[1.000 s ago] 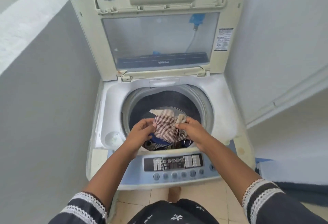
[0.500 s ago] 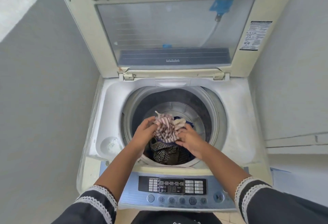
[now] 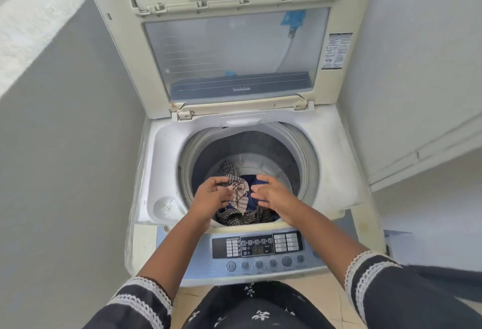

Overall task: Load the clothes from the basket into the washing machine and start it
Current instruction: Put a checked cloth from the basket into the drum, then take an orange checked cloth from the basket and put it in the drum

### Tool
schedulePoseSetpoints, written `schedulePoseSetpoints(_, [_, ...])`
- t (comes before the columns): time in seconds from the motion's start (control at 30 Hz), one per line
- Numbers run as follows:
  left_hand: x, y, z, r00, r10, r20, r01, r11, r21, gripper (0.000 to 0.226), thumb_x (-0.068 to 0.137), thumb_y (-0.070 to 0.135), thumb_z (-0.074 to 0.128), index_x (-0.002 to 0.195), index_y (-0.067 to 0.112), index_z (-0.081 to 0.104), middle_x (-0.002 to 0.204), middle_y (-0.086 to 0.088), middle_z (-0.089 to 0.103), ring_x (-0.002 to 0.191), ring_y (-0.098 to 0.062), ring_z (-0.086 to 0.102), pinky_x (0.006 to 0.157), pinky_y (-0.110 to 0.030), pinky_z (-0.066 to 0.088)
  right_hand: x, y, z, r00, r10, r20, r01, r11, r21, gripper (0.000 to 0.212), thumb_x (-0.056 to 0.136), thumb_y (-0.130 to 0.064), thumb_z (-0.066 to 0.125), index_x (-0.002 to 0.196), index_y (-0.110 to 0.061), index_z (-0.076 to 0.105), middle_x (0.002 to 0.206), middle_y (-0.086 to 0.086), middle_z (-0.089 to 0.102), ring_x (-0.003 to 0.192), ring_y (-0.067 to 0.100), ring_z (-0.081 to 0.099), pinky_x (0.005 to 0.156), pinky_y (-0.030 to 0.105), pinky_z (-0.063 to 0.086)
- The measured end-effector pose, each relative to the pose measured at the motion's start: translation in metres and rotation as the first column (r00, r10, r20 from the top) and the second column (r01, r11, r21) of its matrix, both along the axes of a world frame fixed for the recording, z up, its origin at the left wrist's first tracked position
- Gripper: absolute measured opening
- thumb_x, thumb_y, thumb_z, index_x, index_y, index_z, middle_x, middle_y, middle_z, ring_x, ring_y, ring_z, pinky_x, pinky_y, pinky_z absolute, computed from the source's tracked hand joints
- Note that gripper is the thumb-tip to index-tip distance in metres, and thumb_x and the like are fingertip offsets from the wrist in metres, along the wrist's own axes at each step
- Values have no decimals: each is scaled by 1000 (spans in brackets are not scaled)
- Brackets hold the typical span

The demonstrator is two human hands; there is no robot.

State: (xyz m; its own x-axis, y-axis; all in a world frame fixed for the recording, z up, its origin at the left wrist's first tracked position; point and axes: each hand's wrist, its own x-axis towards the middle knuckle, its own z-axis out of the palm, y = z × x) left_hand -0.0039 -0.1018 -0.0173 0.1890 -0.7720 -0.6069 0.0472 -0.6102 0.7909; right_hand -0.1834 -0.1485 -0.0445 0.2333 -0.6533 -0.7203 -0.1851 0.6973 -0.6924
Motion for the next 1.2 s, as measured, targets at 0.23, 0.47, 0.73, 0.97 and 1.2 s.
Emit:
schedulePoseSetpoints(0.23, [-12,44,37,990,-136,-25,132,982,-135,24,95,12,64,116,0,61,66,-1,58,53,-10,51,48,-16,46,-21,54,56,968,-221,-120,174,934,-312,22,94,-8,59,115,-17,61,113,11,68,99,23,71,90,37,56])
schedulePoseSetpoints(0.47, [-43,106,66,931,-357,-69,330,908,-258,23,96,13,63,117,6,61,83,-8,66,65,-14,63,70,-30,57,-45,175,74,847,-529,-48,412,712,-568,24,91,-1,60,95,-24,67,90,2,69,75,6,68,76,29,56])
schedulePoseSetpoints(0.73, [-107,196,37,746,-653,-127,632,756,-173,25,97,19,61,121,11,60,96,-6,68,85,-19,68,86,-38,56,-93,340,46,662,-743,-96,635,624,-455,28,92,2,55,98,-23,67,97,3,69,83,12,67,73,23,53])
schedulePoseSetpoints(0.97, [-193,281,10,504,-858,-98,858,511,-55,19,98,15,58,117,11,60,100,-9,67,86,-20,64,81,-35,53,-160,476,17,466,-866,-180,798,499,-337,24,92,-5,56,102,-23,68,101,4,69,82,15,67,73,24,47])
schedulePoseSetpoints(1.2, [-286,384,-8,308,-947,-87,951,303,68,19,98,13,58,116,10,60,97,-8,67,83,-19,63,75,-31,51,-230,603,-10,355,-905,-234,901,398,-171,20,94,-3,55,102,-18,66,91,7,65,79,17,62,65,22,44])
